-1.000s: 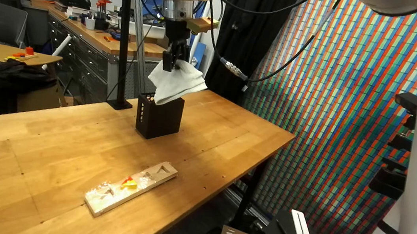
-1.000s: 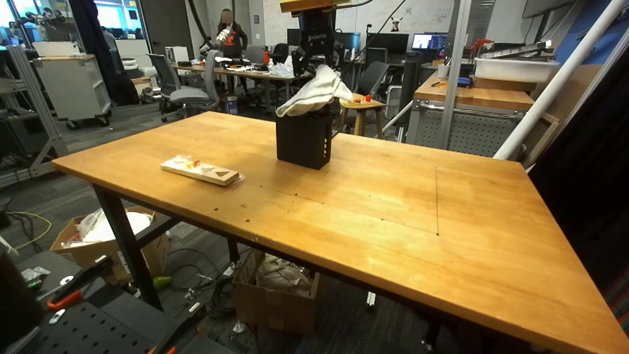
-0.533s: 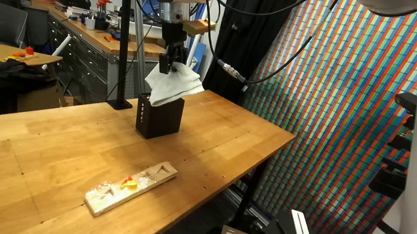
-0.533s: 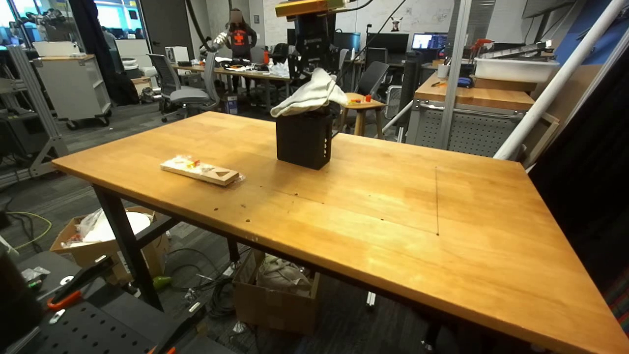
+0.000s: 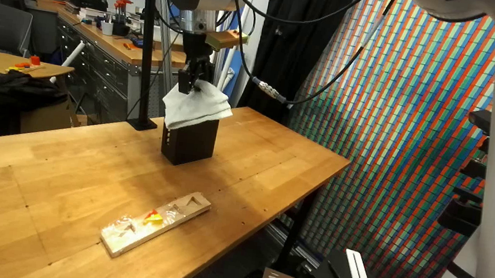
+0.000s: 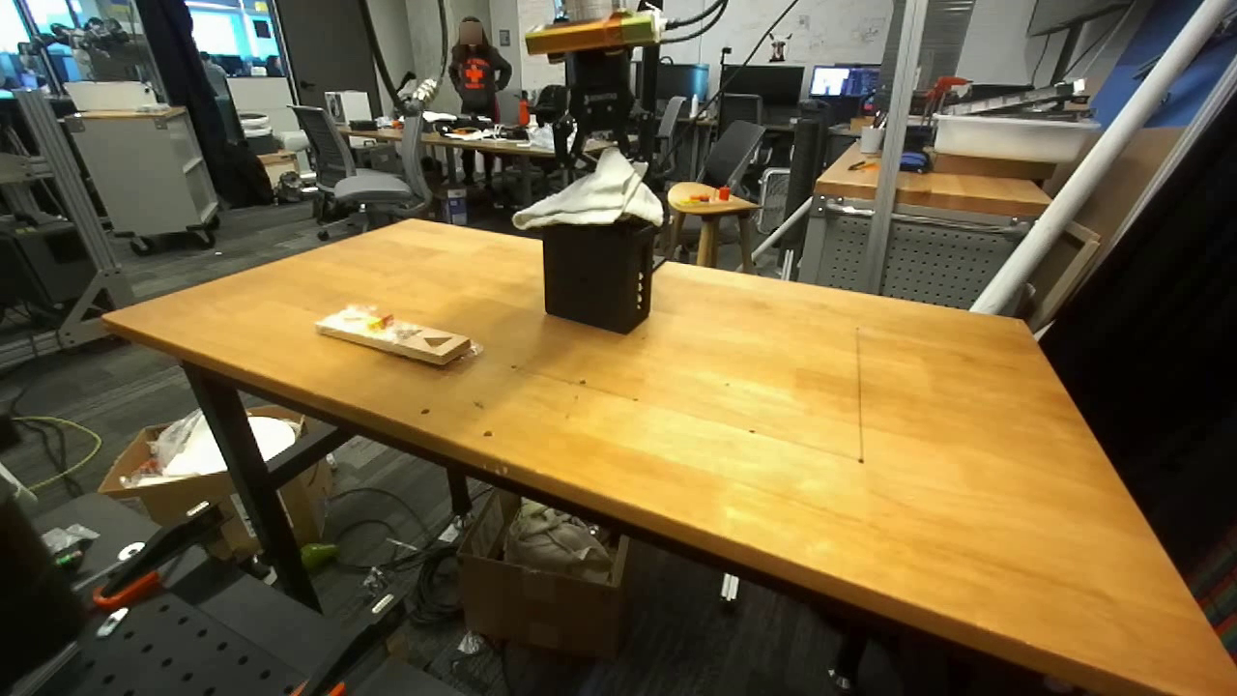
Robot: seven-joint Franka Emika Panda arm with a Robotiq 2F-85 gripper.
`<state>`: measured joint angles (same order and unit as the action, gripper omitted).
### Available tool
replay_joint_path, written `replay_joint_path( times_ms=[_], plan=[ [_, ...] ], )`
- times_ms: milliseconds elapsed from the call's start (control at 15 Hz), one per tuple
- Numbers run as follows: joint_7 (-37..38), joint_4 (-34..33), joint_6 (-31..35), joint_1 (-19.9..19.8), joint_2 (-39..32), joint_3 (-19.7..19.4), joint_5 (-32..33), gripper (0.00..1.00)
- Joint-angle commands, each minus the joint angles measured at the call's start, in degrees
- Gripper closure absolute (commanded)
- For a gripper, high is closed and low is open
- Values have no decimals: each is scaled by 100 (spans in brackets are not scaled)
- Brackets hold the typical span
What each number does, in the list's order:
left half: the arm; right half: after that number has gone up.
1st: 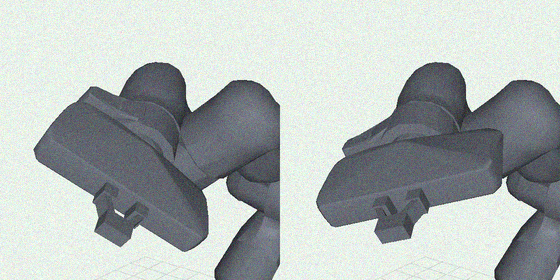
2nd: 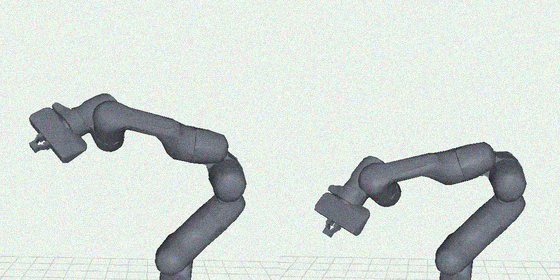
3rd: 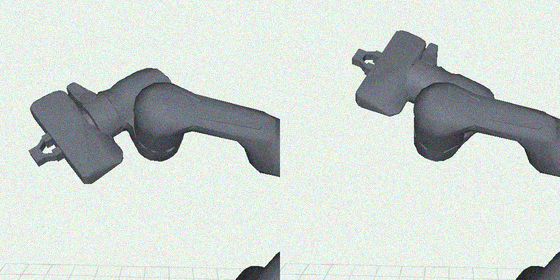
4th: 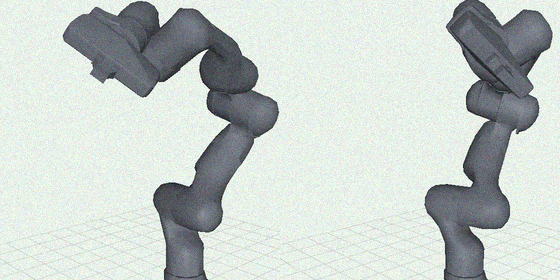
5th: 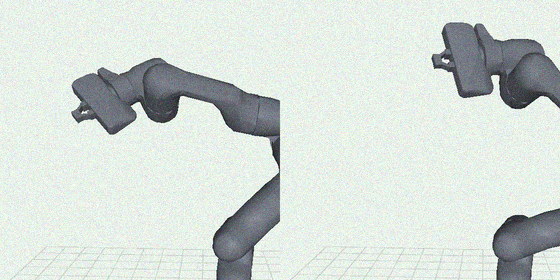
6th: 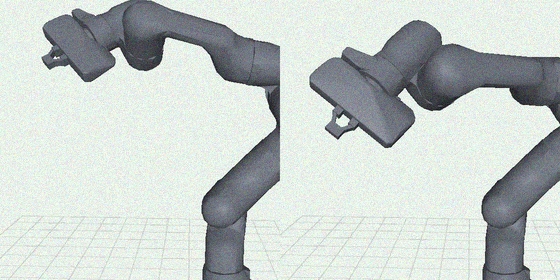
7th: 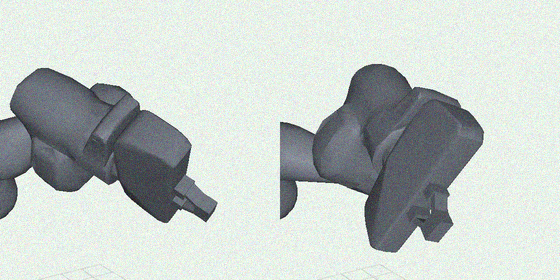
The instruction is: Place the white towel inside the black basket
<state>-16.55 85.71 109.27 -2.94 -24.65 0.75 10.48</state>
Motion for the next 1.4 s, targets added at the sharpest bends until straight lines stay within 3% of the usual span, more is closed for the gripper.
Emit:
replay_joint_path(
  times_ms=[0,467,1333],
  plan=[
    [116,-44,192,-57,-168,16,-387,99],
    [84,46,299,-342,-455,-1,-1045,99],
    [-227,2,223,-469,-853,86,-1272,99]
  ],
)
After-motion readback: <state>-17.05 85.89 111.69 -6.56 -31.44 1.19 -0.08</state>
